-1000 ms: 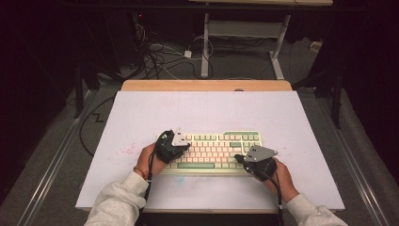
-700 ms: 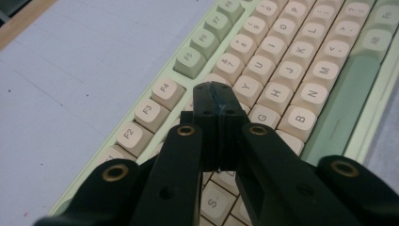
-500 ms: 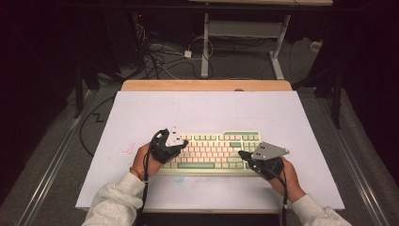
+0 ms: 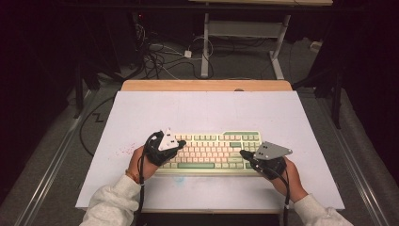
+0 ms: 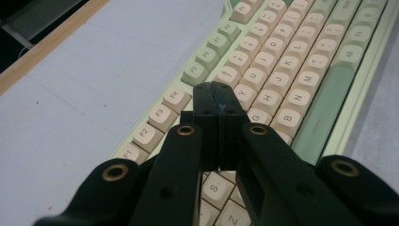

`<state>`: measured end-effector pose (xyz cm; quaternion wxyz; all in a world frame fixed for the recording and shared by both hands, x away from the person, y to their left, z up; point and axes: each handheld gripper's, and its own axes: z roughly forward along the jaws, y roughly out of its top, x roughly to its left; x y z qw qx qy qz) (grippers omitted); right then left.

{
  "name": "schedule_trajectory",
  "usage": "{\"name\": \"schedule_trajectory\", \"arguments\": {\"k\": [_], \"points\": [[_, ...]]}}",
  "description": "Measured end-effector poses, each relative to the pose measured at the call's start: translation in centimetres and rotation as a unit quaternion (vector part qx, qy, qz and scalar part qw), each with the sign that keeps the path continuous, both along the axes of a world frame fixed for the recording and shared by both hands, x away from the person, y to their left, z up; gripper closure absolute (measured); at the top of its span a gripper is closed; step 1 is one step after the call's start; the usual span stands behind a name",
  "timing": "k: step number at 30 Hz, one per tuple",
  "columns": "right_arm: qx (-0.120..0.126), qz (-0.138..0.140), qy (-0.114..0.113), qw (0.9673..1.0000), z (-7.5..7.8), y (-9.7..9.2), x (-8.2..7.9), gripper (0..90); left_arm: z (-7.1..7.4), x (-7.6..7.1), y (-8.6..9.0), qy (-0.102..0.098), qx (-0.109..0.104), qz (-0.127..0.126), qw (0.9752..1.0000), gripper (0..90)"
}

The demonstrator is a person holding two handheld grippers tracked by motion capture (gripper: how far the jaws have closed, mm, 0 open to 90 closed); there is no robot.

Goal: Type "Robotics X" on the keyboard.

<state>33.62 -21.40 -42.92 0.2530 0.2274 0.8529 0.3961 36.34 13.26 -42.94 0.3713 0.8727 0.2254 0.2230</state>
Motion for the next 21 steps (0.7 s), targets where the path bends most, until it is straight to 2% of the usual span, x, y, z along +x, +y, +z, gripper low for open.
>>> {"name": "schedule_trajectory", "arguments": {"k": [11, 13, 21], "points": [[0.0, 0.0, -0.001, 1.0, 0.1, 0.0, -0.1, 90.0, -0.1, -1.0, 1.5, -0.02, -0.014, 0.004, 0.9997, 87.2], [0.0, 0.0, 0.0, 1.0, 0.1, 0.0, -0.1, 90.0, -0.1, -1.1, 1.7, -0.023, -0.013, 0.006, 0.9996, 82.4], [0.002, 0.001, 0.0, 1.0, 0.2, 0.0, -0.2, 90.0, -0.2, -2.2, 2.4, -0.046, -0.015, 0.007, 0.9988, 78.4]]}}
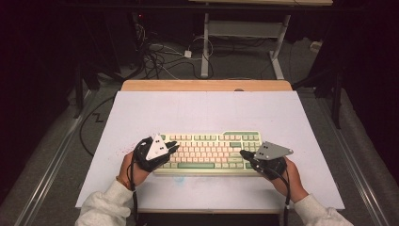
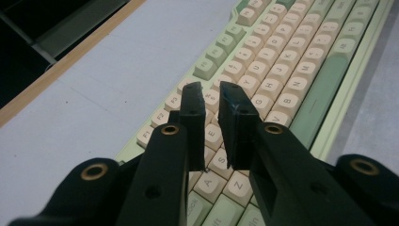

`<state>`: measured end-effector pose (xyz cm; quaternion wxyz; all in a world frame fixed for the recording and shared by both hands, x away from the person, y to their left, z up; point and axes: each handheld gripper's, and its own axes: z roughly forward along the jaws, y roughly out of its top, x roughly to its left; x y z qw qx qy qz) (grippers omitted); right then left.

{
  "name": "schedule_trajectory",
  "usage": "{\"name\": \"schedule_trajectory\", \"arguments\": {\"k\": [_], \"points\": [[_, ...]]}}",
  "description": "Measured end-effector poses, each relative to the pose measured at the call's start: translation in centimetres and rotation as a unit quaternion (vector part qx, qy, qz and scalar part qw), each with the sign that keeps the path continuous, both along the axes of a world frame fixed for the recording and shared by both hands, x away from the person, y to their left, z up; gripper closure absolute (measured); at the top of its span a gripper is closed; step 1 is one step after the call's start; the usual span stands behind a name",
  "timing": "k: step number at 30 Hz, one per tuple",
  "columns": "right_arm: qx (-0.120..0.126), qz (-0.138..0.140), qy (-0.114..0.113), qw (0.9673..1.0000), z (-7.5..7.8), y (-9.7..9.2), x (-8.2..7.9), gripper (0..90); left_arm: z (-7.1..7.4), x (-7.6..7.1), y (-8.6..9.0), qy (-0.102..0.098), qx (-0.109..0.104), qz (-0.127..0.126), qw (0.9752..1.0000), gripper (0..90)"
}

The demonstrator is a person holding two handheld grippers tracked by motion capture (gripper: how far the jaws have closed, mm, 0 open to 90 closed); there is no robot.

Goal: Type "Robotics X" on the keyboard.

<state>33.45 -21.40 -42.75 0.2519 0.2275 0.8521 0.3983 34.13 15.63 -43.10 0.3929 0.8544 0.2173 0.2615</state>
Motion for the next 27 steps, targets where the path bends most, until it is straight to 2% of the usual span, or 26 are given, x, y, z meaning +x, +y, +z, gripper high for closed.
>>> {"name": "schedule_trajectory", "arguments": {"k": [4, 5, 7, 8, 9, 10, 11, 12, 13, 17, 19, 22, 27], "points": [[-0.001, 0.001, 0.001, 1.0, 0.0, 0.1, 0.0, 90.0, -0.1, -0.3, 0.3, -0.004, 0.0, 0.001, 1.0, 73.7], [0.0, 0.001, 0.002, 1.0, 0.0, 0.1, 0.0, 90.0, -0.1, -0.4, 0.3, -0.007, 0.003, 0.005, 1.0, 67.7], [-0.001, 0.002, 0.0, 1.0, 0.0, 0.1, 0.0, 90.0, -0.2, -0.5, 0.4, -0.005, -0.002, 0.004, 1.0, 66.6], [-0.001, 0.002, -0.001, 1.0, 0.1, 0.1, 0.0, 90.0, -0.2, -0.6, 0.5, -0.006, -0.002, 0.003, 1.0, 56.4], [-0.001, 0.003, 0.0, 1.0, 0.1, 0.1, 0.0, 90.0, -0.2, -0.6, 0.5, -0.01, -0.001, 0.001, 1.0, 50.2], [-0.001, 0.003, 0.0, 1.0, 0.1, 0.1, 0.0, 90.0, -0.3, -0.7, 0.6, -0.002, -0.007, -0.002, 1.0, 50.2], [-0.001, 0.003, 0.001, 1.0, 0.1, 0.1, 0.0, 90.0, -0.4, -0.9, 0.7, -0.002, -0.011, -0.006, 0.9999, 44.0], [0.0, 0.004, 0.003, 1.0, 0.1, 0.1, 0.0, 90.0, -0.5, -1.0, 0.8, -0.011, -0.013, -0.004, 0.9999, 37.9], [0.0, 0.004, 0.003, 1.0, 0.1, 0.1, 0.0, 90.0, -0.6, -1.1, 0.8, -0.013, -0.012, -0.001, 0.9998, 37.9], [0.001, 0.002, 0.002, 1.0, 0.1, 0.1, 0.0, 90.0, -0.9, -1.5, 1.1, -0.014, -0.015, 0.013, 0.9997, 26.0], [0.001, 0.004, 0.001, 1.0, 0.2, 0.1, 0.0, 89.9, -1.2, -1.7, 1.2, -0.007, -0.021, 0.016, 0.9996, 20.2], [0.002, 0.003, -0.001, 1.0, 0.2, 0.0, 0.0, 89.9, -1.4, -1.9, 1.3, -0.008, -0.019, 0.023, 0.9995, 16.3], [0.002, 0.002, -0.002, 1.0, 0.4, 0.0, 0.0, 89.9, -1.9, -2.4, 1.6, -0.012, -0.013, 0.029, 0.9994, 16.1]]}}
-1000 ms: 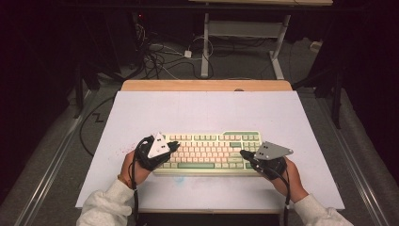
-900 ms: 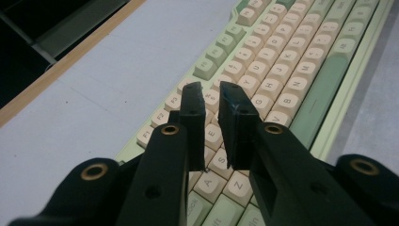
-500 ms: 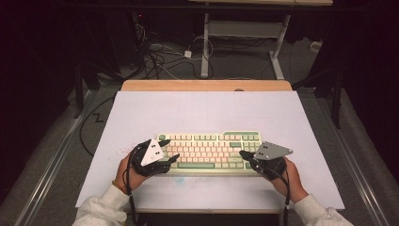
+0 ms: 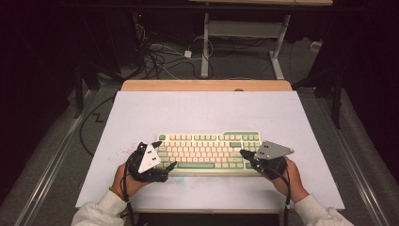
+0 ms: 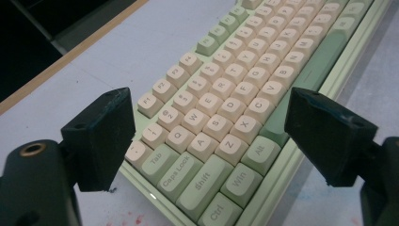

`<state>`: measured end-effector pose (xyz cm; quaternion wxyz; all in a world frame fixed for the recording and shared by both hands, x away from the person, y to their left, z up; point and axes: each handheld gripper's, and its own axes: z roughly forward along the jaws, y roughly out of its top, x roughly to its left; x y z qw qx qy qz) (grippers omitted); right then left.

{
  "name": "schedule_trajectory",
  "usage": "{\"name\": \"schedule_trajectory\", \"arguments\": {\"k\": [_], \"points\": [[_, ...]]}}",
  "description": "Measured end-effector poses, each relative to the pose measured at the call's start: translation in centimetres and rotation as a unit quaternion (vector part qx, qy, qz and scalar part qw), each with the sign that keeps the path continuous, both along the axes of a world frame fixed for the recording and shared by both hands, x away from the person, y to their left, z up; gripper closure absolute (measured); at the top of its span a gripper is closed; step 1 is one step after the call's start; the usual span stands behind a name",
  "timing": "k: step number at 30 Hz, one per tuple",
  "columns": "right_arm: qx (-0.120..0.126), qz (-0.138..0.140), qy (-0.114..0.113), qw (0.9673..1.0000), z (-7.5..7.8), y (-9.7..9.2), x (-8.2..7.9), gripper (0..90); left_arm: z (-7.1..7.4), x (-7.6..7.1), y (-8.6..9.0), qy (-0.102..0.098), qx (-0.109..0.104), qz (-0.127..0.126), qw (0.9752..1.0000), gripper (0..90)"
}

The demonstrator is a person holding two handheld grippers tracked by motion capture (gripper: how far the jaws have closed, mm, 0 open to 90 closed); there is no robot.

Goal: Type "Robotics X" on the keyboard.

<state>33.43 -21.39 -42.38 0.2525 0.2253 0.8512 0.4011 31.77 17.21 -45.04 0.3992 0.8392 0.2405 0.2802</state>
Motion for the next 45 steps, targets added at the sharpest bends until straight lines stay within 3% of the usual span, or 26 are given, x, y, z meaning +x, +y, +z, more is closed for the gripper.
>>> {"name": "schedule_trajectory", "arguments": {"k": [10, 28, 45], "points": [[-0.002, 0.004, -0.002, 1.0, 0.2, 0.4, 0.4, 89.8, -0.5, -1.0, 0.9, -0.005, -0.004, 0.007, 1.0, 16.1], [-0.012, 0.01, 0.001, 0.9999, 0.1, 2.0, 1.7, 89.8, -1.2, -2.3, 2.2, 0.006, -0.005, 0.019, 0.9998, 16.1], [-0.037, 0.031, 0.013, 0.9988, -0.7, 5.1, 3.0, 89.8, -1.6, -2.2, 2.1, 0.014, -0.003, 0.017, 0.9997, 16.1]]}}
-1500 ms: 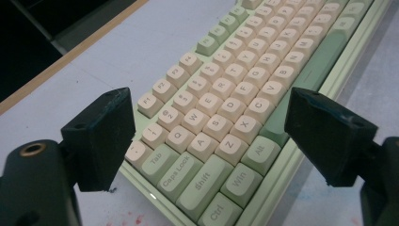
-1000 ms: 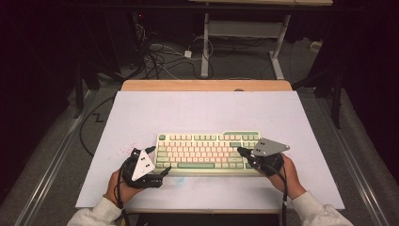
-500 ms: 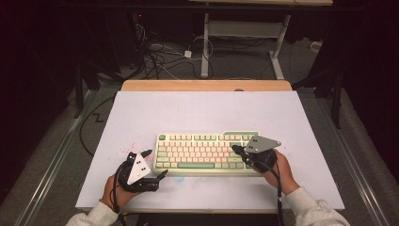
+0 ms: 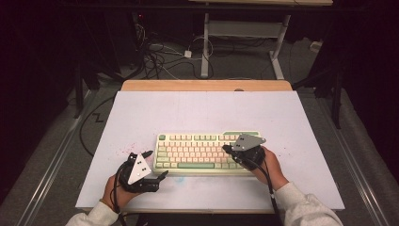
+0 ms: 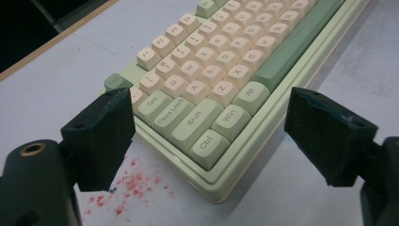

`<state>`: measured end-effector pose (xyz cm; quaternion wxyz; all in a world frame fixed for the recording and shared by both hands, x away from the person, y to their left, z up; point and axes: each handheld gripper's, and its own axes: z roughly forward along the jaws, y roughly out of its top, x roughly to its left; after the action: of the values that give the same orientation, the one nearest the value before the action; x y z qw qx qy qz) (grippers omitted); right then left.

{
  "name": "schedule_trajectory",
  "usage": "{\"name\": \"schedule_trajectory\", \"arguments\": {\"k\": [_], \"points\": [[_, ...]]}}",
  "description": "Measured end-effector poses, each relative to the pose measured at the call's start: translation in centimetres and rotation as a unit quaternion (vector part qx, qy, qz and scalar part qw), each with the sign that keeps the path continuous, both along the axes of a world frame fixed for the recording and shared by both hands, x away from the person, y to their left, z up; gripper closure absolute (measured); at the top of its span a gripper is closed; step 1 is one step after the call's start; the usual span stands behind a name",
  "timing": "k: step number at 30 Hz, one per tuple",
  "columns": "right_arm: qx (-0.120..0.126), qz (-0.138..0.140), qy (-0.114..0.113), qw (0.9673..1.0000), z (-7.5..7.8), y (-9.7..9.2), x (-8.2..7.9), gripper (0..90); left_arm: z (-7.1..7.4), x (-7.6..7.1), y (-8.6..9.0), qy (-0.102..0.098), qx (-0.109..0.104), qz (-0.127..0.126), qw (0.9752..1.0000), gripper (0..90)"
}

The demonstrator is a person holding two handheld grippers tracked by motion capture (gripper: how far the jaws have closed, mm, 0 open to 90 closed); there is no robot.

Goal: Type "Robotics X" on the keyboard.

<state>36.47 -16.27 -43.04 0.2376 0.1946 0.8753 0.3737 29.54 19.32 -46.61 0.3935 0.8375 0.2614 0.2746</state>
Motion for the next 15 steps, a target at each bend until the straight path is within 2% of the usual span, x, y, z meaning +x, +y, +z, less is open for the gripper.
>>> {"name": "schedule_trajectory", "arguments": {"k": [11, 15], "points": [[-0.015, 0.011, 0.011, 0.9998, -0.6, 2.3, 1.0, 89.8, -0.1, 0.1, -0.1, 0.004, 0.001, -0.003, 1.0, 16.1], [-0.02, 0.015, 0.016, 0.9996, -0.7, 3.0, 1.3, 89.8, -0.2, 0.1, -0.1, 0.006, 0.007, -0.005, 0.9999, 16.1]]}}
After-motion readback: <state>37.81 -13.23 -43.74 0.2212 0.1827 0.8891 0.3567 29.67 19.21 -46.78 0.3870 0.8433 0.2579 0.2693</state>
